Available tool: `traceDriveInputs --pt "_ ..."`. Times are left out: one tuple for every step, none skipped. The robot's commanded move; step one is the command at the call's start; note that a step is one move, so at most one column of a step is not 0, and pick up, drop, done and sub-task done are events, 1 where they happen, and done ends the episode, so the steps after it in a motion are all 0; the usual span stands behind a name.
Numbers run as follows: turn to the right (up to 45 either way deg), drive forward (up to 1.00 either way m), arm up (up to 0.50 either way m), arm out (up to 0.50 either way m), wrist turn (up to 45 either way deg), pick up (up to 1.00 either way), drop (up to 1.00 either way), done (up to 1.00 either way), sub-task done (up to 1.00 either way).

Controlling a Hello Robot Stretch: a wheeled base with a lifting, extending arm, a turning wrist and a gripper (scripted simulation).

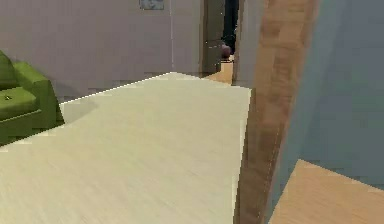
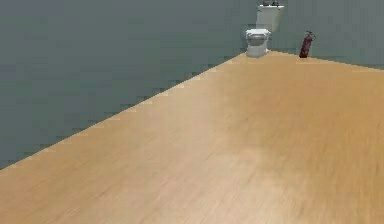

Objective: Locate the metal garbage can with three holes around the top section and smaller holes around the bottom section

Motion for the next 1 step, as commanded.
traceDriveInputs --pt "-45.0 0.00 0.00 0.00 0.0 0.00 0.00 0.00 0.00"
